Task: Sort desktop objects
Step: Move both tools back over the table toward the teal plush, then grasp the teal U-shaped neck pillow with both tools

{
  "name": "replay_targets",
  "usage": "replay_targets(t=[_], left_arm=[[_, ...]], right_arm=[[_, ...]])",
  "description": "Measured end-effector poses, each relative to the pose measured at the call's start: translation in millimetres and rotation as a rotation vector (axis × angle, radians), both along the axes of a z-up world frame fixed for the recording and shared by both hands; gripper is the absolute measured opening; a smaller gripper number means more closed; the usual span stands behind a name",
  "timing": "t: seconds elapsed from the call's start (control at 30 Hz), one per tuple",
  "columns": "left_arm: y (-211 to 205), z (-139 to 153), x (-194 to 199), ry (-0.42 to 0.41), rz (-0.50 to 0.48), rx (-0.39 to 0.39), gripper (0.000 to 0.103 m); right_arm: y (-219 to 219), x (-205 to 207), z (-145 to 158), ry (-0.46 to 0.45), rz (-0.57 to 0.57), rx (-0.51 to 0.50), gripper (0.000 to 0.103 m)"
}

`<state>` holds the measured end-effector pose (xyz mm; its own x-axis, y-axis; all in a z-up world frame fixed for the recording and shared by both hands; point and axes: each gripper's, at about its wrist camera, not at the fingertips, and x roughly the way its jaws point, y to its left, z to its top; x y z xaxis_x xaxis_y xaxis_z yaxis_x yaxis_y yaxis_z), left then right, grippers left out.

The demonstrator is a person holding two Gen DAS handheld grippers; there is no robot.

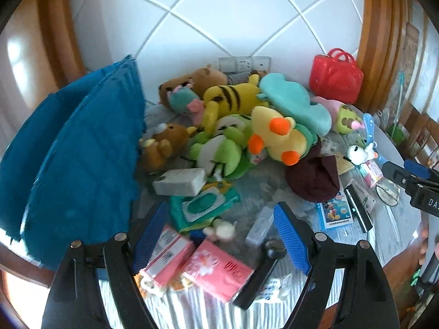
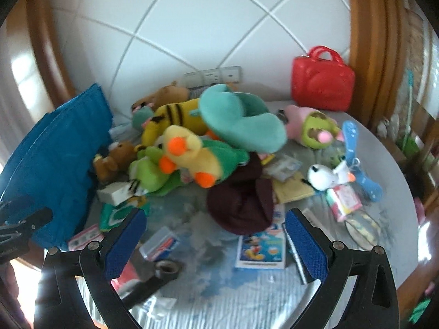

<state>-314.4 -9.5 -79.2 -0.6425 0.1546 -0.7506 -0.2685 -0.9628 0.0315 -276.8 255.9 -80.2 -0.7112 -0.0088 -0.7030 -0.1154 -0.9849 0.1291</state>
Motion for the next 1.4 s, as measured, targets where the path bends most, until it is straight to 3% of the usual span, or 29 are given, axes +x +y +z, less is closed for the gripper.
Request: replay_targets(t=[0.27,0.57,0.93,1.07,1.27,1.33,1.37,1.4], left_arm=[[55,-13,-51,-0.037,-0.055,0.02,0.08],[111,-23,-112,-0.076,-0.02,0.012,0.08],[233,-49,-198,-0.133,0.195,0.033,0.08],[270,-50,-237,-0.141,0.252,-0.006,0.08],[298,-68,-296,-0.173,0.295,-0.086,0.08],[297,-77,-309,-0.181,0.308,-0.095,0.085],[296,-81,-315,-0.177,0.312,-0.099,0.099],[295,-83,-318,-0.164,0.318,-0.107,0.103]], right_arm=[[50,-31,-2,-0.023,-0.093,0.012,0.103],[109,-91,-3,-0.044,-0.105,0.011,0.103],[183,-227,-22,-0.114,0.156,0.006,0.102],[200,-267,-35,-0.15,0.232,-0.012,0.097],[216,-313,-56,-0.197,0.254,-0.08,0.097],[218,-328,-64,-0.217,0.259,-0.091,0.098],[218,-337,-69,-0.223,0.261,-0.102,0.099],[218,-342,-72,-0.228,0.26,-0.111,0.101]])
